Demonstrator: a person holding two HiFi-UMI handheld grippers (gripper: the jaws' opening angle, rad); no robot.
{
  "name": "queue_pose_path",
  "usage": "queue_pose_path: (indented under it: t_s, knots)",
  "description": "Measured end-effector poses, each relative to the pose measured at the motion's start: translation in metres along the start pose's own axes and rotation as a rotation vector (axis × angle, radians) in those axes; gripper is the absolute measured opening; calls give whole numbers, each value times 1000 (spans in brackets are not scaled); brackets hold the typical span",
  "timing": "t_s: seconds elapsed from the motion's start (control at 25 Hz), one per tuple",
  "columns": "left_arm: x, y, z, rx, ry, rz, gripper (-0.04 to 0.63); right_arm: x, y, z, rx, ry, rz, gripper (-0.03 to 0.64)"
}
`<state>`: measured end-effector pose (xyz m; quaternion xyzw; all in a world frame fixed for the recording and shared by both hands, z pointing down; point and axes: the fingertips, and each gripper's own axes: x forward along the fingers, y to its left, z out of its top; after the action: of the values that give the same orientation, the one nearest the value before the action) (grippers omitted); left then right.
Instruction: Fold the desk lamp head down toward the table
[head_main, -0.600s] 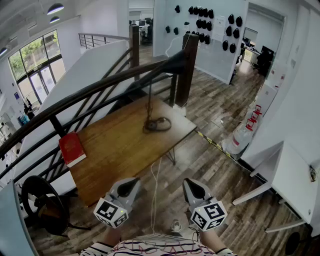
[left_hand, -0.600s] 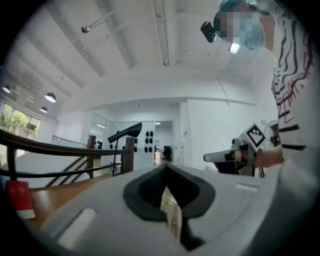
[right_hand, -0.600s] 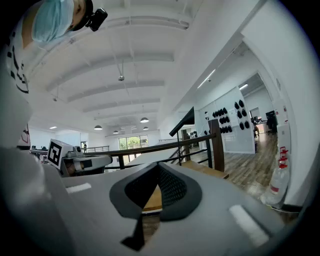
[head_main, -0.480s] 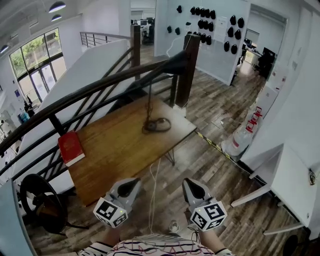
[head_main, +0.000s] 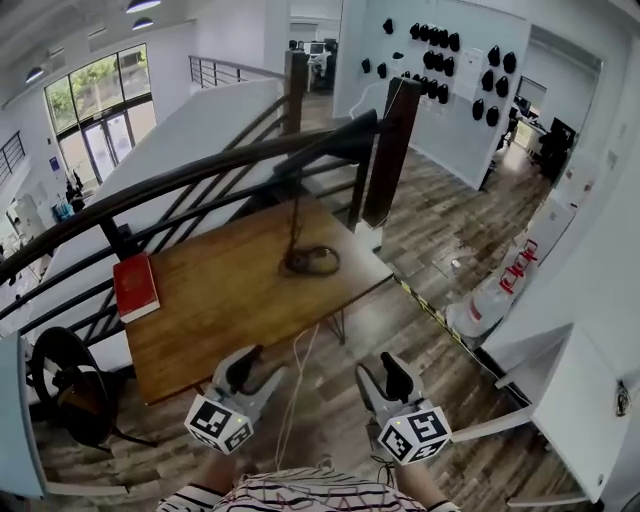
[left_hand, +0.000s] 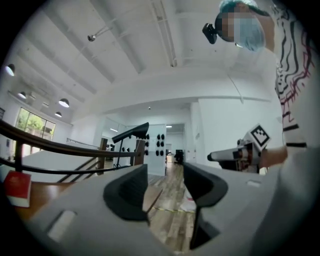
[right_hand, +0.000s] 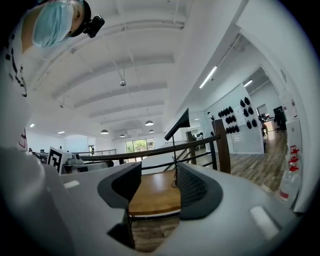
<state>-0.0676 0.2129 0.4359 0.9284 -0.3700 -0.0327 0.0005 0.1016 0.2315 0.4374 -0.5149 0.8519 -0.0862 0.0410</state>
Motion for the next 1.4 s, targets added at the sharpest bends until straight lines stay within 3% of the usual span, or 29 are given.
queue_pose_path:
  t_s: [0.24,0.64,1.0,1.4]
  knots:
    - [38,-24,-13,-16,-5,88,233,-7,-56,6,9,20,62,240]
    - [94,-15,-27,-25,15,104,242,17,-104,6,37,34,82,250]
    - [159,58,-15,-15,-1,35,242,85,-131,28,27,3,21,250]
    - [200,186,7,-6,1,-30,242,213,-132,73,-4,-65,-47,250]
